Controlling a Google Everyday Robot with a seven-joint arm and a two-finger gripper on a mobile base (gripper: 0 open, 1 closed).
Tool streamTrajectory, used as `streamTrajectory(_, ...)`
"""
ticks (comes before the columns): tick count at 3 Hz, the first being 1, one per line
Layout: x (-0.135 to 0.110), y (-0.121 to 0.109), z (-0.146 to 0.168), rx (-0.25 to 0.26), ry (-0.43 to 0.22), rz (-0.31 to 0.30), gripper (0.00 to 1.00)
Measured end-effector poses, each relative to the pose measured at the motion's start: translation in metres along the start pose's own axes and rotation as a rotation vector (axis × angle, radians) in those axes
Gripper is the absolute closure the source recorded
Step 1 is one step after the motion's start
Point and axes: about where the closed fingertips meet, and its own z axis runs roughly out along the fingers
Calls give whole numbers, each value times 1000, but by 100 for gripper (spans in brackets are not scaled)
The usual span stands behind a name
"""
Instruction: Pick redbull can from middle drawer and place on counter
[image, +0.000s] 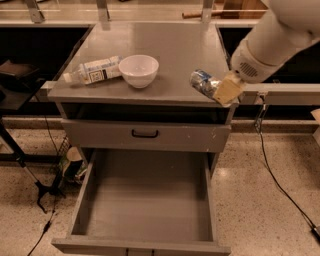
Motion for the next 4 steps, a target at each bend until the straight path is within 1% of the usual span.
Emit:
streamTrajectory(1, -32, -14, 21, -5, -3, 29, 100)
streamTrajectory(2, -52, -29, 51, -23, -12, 86, 100)
streamTrajectory(3, -60, -43, 80, -34, -4, 156, 100)
streamTrajectory(4, -59, -57, 100, -37, -9, 223, 100)
